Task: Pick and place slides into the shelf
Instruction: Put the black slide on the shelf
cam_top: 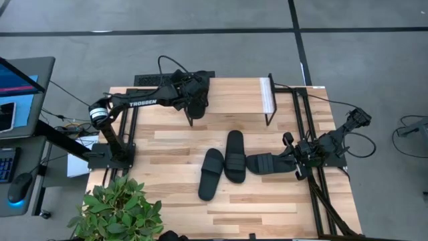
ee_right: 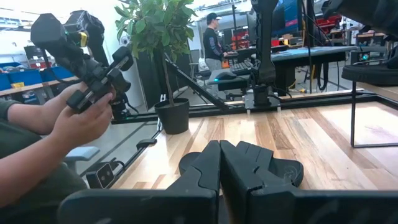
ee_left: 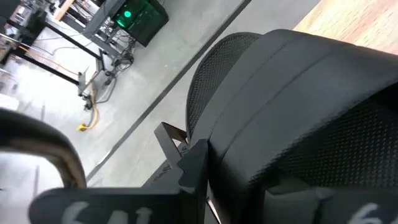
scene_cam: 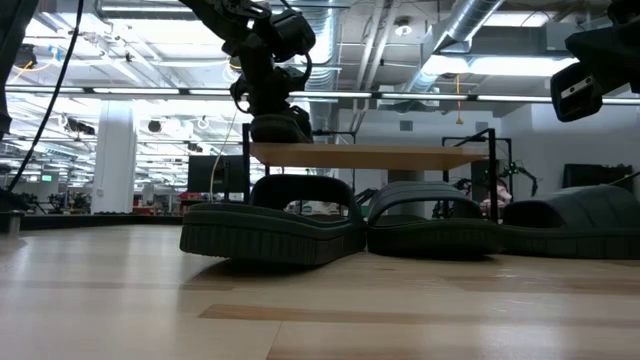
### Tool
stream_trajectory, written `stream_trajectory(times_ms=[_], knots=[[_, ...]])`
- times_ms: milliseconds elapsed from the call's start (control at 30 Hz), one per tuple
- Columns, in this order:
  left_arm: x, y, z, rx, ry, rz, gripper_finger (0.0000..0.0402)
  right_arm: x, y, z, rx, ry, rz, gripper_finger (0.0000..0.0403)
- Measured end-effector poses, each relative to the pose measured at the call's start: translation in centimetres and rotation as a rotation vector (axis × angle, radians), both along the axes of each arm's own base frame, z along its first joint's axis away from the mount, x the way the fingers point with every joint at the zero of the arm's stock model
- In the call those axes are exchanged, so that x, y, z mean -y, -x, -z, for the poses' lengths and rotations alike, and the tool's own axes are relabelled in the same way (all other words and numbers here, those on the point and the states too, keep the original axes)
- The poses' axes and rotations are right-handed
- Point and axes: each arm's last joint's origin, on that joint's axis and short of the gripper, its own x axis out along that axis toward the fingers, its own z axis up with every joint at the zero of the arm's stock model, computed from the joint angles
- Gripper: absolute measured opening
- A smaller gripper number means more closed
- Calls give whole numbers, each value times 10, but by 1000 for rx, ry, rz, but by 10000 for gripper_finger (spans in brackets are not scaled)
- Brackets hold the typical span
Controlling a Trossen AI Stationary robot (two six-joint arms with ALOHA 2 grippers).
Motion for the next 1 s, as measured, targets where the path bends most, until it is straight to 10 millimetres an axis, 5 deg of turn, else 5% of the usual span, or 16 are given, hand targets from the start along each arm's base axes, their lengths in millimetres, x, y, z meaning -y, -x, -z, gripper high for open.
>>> stream_trajectory(times_ms=[400, 1000], knots=[[-1, 2, 2, -16, 32, 9, 156, 0, 0, 0, 0, 0, 0, 0], [5, -1, 2, -25, 24, 37, 153, 0, 0, 0, 0, 0, 0, 0]])
